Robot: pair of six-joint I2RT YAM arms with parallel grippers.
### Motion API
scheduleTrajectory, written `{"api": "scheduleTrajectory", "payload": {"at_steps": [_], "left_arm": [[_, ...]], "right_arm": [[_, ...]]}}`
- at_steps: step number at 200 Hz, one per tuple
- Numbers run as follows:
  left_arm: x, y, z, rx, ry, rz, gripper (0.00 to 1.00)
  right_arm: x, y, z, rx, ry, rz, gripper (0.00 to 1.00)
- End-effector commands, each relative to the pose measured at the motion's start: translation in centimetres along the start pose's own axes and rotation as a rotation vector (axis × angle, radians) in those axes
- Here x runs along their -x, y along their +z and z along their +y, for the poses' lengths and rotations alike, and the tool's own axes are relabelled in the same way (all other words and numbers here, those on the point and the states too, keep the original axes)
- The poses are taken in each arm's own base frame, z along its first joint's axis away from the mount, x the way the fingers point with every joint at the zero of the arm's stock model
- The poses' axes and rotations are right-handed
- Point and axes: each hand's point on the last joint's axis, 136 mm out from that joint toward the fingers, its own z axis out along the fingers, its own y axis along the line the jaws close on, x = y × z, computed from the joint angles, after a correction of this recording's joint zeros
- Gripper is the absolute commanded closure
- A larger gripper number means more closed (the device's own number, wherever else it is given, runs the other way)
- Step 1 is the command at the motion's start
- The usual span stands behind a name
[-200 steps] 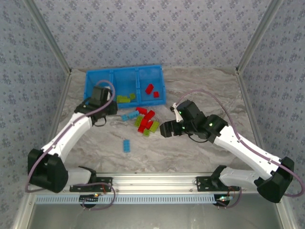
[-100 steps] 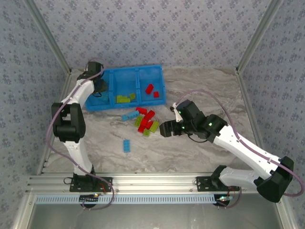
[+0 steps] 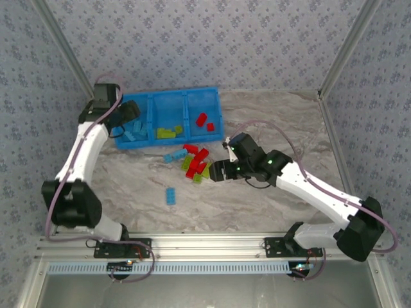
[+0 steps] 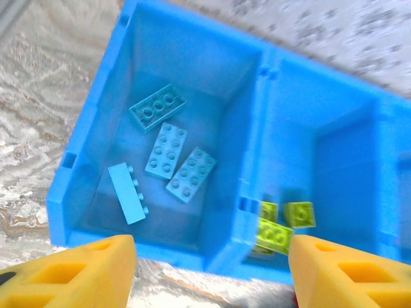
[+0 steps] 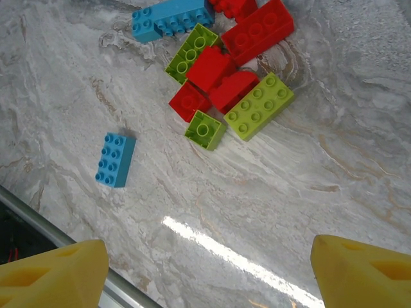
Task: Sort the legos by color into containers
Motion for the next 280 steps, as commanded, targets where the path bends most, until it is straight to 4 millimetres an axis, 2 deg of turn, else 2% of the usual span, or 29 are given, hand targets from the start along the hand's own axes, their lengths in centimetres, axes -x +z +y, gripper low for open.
{"api": "scheduleTrajectory", "payload": {"at_steps": [1, 24, 40, 60, 74, 101, 115, 133, 144, 149, 172, 205, 239, 261, 269, 273, 280], "left_arm": [[-3.3, -4.9, -3.9, -0.162, 0.058, 0.028, 0.37], [-8.0, -10.1, -8.1, -0.326, 0.235, 0.016, 0.38], [-11.6, -12.6, -9.5, -0.414, 0.340, 0.035, 0.38], [-15.4, -14.3, -9.4, -0.467, 0.399, 0.074, 0.39], [-17.4, -15.1, -8.5, -0.458, 0.421, 0.095, 0.39], [-19.8, -16.1, -7.5, -0.458, 0.463, 0.130, 0.36], [-21.1, -16.1, -7.2, -0.463, 0.486, 0.160, 0.33], [-21.9, -15.7, -7.0, -0.461, 0.471, 0.185, 0.27], [-22.0, -15.4, -6.7, -0.445, 0.457, 0.190, 0.22], [-22.0, -15.3, -6.6, -0.437, 0.453, 0.192, 0.21], [-22.2, -14.9, -6.3, -0.417, 0.449, 0.194, 0.16], [-22.2, -14.9, -6.4, -0.420, 0.456, 0.192, 0.03], [-22.0, -15.0, -6.1, -0.415, 0.451, 0.178, 0.01], [-22.0, -14.9, -6.0, -0.411, 0.449, 0.176, 0.01], [-22.0, -14.8, -6.0, -0.409, 0.449, 0.176, 0.01], [-22.0, -14.8, -6.0, -0.410, 0.449, 0.175, 0.01], [-22.0, -14.8, -6.1, -0.412, 0.448, 0.174, 0.01]], "right_arm": [[0.9, 1.2, 0.3, -0.006, 0.042, -0.019, 0.15], [0.7, 3.4, -0.2, -0.065, 0.074, 0.008, 0.15], [0.1, 5.4, -0.1, -0.069, 0.077, 0.045, 0.15], [-0.8, 7.9, 0.5, -0.068, 0.090, 0.076, 0.15], [-1.4, 9.5, 0.8, -0.084, 0.120, 0.090, 0.17], [-2.4, 12.8, 1.7, -0.097, 0.192, 0.120, 0.20], [-2.2, 14.1, 2.1, -0.103, 0.202, 0.112, 0.20], [-2.0, 15.6, 1.6, -0.148, 0.210, 0.103, 0.21], [-2.6, 16.5, 1.1, -0.166, 0.213, 0.120, 0.24], [-1.4, 16.6, 1.9, -0.149, 0.212, 0.098, 0.26], [-1.5, 17.6, 1.4, -0.212, 0.191, 0.088, 0.31], [-2.1, 18.4, -0.3, -0.319, 0.173, 0.084, 0.46], [-3.1, 17.5, -0.8, -0.343, 0.151, 0.091, 0.58], [-3.1, 15.7, -0.4, -0.328, 0.138, 0.070, 0.64], [-2.5, 14.8, 0.1, -0.314, 0.138, 0.048, 0.66], [-3.4, 14.7, -0.7, -0.331, 0.135, 0.064, 0.66], [-3.3, 13.9, -0.7, -0.326, 0.133, 0.052, 0.67]]}}
